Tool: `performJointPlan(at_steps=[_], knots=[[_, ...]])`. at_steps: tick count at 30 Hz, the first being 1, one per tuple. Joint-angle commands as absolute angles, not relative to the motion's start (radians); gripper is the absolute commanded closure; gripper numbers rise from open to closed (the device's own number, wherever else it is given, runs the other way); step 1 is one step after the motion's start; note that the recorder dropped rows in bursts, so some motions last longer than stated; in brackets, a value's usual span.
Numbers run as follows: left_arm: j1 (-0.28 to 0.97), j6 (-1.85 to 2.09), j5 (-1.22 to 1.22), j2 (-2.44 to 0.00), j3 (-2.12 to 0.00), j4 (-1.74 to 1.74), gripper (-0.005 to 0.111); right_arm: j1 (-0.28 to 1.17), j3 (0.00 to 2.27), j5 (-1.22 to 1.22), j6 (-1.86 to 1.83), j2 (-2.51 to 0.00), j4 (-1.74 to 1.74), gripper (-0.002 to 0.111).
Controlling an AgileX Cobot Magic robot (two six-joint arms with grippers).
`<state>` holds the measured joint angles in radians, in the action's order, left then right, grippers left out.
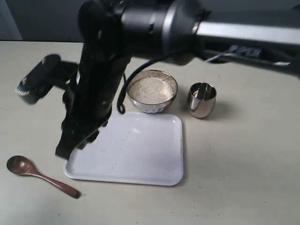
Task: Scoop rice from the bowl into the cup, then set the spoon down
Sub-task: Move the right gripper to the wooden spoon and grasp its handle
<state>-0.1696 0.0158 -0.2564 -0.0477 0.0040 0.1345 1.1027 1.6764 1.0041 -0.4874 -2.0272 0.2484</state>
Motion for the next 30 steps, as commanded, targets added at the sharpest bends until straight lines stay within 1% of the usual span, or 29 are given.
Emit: performJointPlan(at_steps=[1,6,19,22,26,30], knots=[[-0.166,0.009,-0.246,-0.047,0.000,0.134,0.106,1.160,1.682,1.020,-0.497,-2.069,0.302,0.069],[-0.166,0.009,-0.246,-0.047,0.000,0.134,0.106,1.191,1.682,1.030,-0.497,-2.079,0.378,0.069],[-0.166,0.009,-0.246,-0.047,0.000,0.134,0.106,1.200,1.682,1.043,-0.460,-2.189,0.465,0.069],[-0.166,0.009,-0.246,-0.047,0.000,0.134,0.106,1.217,1.682,1.033,-0.409,-2.216,0.461,0.069],[-0.166,0.009,-0.246,-0.047,0.000,0.134,0.106,1.253,1.682,0.954,-0.388,-2.241,0.459,0.069],[-0.166,0.009,-0.246,-0.047,0.000,0.134,0.106,1.256,1.682,0.927,-0.339,-2.248,0.401,0.069]])
